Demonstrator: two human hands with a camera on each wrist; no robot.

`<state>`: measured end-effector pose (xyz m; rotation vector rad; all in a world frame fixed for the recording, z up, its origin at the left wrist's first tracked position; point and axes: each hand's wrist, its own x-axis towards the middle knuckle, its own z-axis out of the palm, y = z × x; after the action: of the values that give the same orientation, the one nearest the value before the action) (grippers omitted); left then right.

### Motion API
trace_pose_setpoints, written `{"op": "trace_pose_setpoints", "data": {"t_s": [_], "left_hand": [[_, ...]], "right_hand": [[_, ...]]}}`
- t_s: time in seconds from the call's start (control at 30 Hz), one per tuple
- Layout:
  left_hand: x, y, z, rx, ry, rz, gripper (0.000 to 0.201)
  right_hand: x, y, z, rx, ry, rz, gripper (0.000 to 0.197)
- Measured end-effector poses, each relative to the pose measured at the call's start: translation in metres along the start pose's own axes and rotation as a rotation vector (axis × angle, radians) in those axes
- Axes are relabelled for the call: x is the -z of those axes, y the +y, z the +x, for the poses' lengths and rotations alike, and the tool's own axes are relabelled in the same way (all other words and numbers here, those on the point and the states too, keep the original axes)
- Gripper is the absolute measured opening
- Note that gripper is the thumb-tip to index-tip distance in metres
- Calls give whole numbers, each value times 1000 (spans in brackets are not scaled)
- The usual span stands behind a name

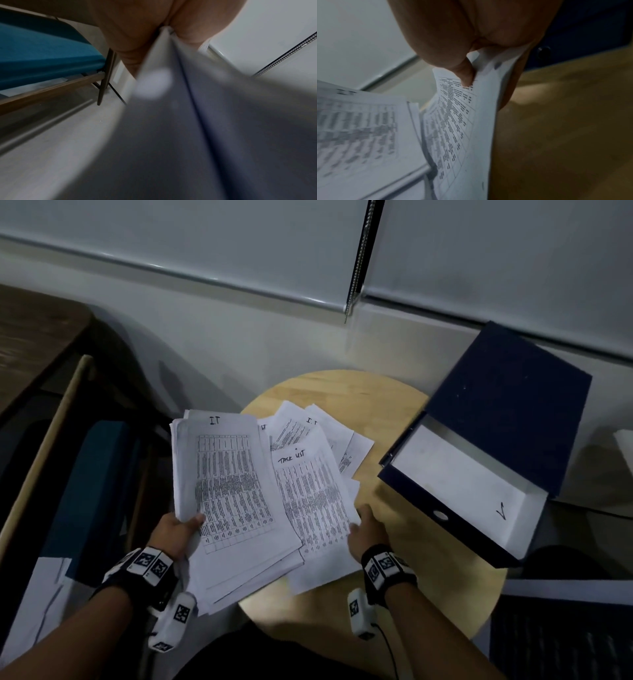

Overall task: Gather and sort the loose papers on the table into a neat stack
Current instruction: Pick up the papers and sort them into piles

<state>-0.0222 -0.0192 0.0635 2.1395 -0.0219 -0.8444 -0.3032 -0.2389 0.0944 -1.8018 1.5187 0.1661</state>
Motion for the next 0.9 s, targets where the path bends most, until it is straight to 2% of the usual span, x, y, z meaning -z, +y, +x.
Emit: {"op": "trace_pose_setpoints", "data": {"t_s": [0.1, 0.2, 0.3, 0.43, 0.5, 0.6, 0.7, 0.77, 0.8, 0.83, 0.9], "left_hand": [[-2, 10, -3, -8, -7, 21, 32], [-2, 22, -8, -36, -1, 17, 27], [-3, 28, -5, -52, 10, -21, 30], [-6, 36, -4, -51, 22, -62, 29], [-8, 40, -4, -40, 24, -77, 29], [-12, 48, -10, -36, -8, -82, 29], [-17, 51, -13, -32, -35, -109, 38], [-20, 44, -11, -73, -119, -49, 37], [-20, 38, -4, -76, -155, -22, 34], [-19, 36, -1, -6, -167, -79, 35], [-21, 27, 6, -42, -225, -172, 33]], "right_hand": [[20, -23, -15, 183, 78, -34, 31], [45, -49, -30, 348, 195, -47, 38], [75, -70, -39, 483, 327, -18, 38], [122, -93, -44, 519, 460, 232, 31], [142, -104, -43, 507, 471, 417, 28], [153, -116, -39, 441, 361, 715, 27], [147, -120, -36, 442, 168, 815, 19], [129, -116, -34, 381, 14, 782, 10], [114, -110, -33, 325, -67, 759, 12], [96, -102, -31, 265, -124, 684, 13], [60, -80, -25, 165, -171, 481, 22]]}}
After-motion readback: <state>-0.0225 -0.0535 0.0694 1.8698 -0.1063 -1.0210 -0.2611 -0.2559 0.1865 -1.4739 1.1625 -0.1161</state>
